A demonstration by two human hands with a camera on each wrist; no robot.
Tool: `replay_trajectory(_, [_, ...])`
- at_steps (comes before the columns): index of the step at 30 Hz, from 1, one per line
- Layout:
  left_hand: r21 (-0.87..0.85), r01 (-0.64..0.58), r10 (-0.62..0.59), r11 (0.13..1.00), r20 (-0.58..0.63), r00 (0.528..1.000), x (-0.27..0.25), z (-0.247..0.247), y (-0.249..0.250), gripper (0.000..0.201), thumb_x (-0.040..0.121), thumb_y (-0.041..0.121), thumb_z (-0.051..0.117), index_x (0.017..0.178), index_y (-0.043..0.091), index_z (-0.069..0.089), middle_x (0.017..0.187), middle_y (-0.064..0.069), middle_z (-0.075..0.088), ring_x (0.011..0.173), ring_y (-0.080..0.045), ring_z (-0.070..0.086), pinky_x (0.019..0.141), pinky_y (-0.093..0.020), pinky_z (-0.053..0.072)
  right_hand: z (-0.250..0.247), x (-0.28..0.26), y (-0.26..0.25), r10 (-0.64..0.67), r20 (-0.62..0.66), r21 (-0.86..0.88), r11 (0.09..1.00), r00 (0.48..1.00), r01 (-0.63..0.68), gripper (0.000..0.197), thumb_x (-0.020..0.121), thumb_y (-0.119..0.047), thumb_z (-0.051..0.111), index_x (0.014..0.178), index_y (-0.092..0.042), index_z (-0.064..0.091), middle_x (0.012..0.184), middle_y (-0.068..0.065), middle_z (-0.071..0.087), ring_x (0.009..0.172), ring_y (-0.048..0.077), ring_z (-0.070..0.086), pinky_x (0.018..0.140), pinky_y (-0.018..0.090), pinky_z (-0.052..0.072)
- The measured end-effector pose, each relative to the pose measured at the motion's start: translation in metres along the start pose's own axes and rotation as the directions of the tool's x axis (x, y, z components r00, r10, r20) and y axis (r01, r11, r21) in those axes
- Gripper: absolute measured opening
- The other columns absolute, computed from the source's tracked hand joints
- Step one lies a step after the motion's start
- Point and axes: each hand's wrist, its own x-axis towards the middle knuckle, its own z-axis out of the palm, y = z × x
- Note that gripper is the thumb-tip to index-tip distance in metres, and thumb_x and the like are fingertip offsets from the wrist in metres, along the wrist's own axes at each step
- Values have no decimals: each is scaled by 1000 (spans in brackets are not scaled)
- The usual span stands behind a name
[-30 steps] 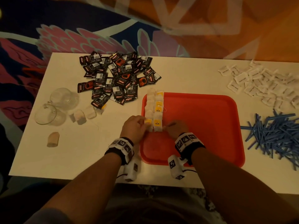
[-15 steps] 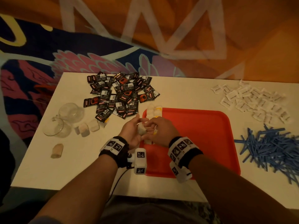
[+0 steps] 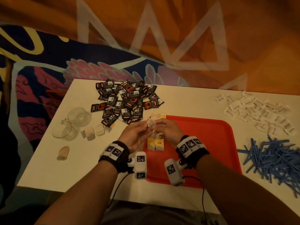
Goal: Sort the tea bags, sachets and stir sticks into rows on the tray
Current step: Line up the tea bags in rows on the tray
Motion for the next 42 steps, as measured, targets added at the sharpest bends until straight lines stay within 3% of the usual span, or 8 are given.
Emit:
replay_trajectory(7, [265,-111,135,958,-77,988,4,0,5,9,95,3,60,93,9,67,83,-7,66,70,-12,63,67,-23,55,-7,-3,5,53,9,1,999,999,-53,27,88,7,57,91,-19,65,94,6,66,81,18,59,57,26,46])
replay_trajectory(11, [465,-185,215,866,-12,977,3,7,9,13,92,-2,62,87,7,69,75,-9,64,69,-18,58,62,-23,53,-10,-4,6,-16,16,-68,998,1000,17,24,85,-15,74,103,-27,64,114,-1,65,98,18,65,64,27,49])
replay_trajectory(14, [577,-220,246,786,34,969,3,11,11,14,91,-1,63,86,9,70,85,-16,65,77,-24,60,66,-27,53,-7,-3,6,-84,5,-140,987,996,83,21,82,-19,77,97,-27,64,93,-5,68,80,8,66,60,20,49])
replay_trajectory(18, [532,-246,279,810,18,960,4,15,13,11,95,5,62,93,9,71,96,-13,66,83,-18,63,66,-23,54,-7,1,9,-132,-49,-223,967,990,118,20,88,-11,71,78,-27,64,71,-2,63,61,8,59,66,32,50])
replay_trajectory(26, [622,-280,369,731,-14,929,5,5,6,13,93,5,66,89,17,69,80,-5,66,76,-15,65,70,-27,56,-7,0,14,-65,-25,-157,986,998,61,17,86,-14,72,87,-27,62,79,1,71,74,16,68,61,26,50])
replay_trajectory(33, [803,-325,375,499,138,917,7,-3,4,8,91,8,69,92,16,72,79,-2,70,72,-15,65,71,-28,55,-2,-3,28,-120,-6,-285,952,993,113,19,85,-15,73,77,-31,66,78,-9,67,68,3,60,60,17,44])
replay_trajectory(37, [818,-278,382,503,78,921,12,-10,-4,7,91,12,71,91,19,72,84,-12,72,83,-33,70,77,-44,60,2,-1,40,-40,-51,-350,936,998,20,14,85,-21,73,74,-27,68,76,0,72,72,13,67,63,27,51])
replay_trajectory(42, [907,-163,342,389,22,940,21,-26,-26,15,89,20,74,79,30,67,77,0,69,72,-18,65,71,-30,56,11,0,67,119,-127,-413,896,985,-161,20,82,-33,76,96,-19,75,86,-9,65,82,9,60,67,20,45])
